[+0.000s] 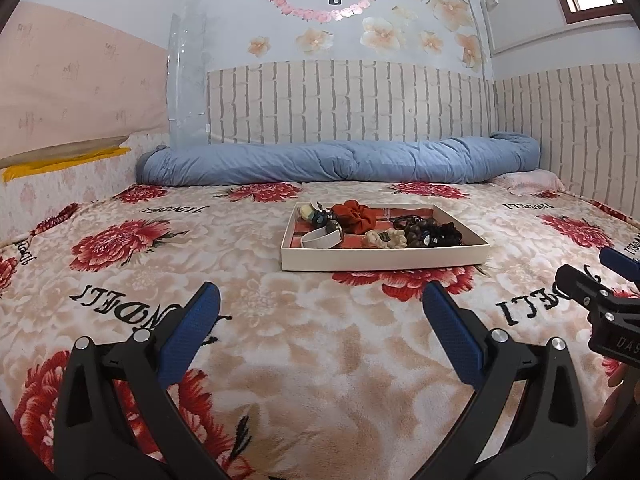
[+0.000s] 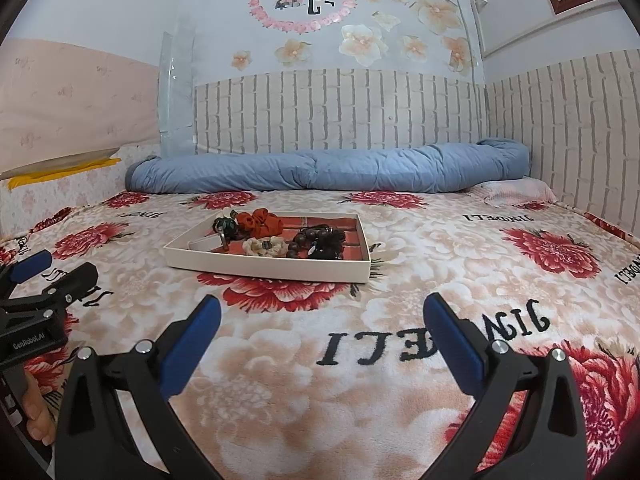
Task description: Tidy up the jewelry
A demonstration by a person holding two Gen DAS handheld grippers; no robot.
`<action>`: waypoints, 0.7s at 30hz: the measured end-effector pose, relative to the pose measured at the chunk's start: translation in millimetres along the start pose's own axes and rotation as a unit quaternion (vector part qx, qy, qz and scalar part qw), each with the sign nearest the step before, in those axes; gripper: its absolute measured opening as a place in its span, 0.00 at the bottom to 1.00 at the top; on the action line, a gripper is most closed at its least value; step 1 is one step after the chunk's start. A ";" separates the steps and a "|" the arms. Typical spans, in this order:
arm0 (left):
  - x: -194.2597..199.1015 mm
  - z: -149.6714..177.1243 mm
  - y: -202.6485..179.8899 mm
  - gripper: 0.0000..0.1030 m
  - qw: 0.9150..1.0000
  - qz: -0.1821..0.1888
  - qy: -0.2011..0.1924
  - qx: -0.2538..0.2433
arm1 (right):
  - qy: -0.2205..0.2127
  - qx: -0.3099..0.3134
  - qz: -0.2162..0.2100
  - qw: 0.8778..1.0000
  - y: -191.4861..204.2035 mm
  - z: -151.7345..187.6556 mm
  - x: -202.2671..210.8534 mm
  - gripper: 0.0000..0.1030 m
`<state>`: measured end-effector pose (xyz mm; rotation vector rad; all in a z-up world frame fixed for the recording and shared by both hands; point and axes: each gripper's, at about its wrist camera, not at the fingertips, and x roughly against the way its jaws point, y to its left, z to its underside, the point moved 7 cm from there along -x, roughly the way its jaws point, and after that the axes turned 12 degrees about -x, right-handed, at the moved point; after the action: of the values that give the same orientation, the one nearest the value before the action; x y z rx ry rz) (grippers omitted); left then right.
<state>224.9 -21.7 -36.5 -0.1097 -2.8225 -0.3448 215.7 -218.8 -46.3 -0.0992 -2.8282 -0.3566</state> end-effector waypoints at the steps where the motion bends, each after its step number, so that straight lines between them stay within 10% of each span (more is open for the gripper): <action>1: 0.2 0.1 -0.9 0.95 1.000 0.000 -0.001 -0.001 | 0.000 0.000 0.000 1.000 0.0 0.0 -0.2 0.96; 21: 0.9 -0.1 2.8 0.95 1.000 0.001 0.001 0.005 | -0.001 -0.004 -0.001 1.000 0.9 -2.4 3.1 0.96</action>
<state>224.3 -19.0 -35.5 -0.1089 -2.8220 -0.3294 213.5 -218.4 -42.9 -0.0988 -2.8298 -0.3698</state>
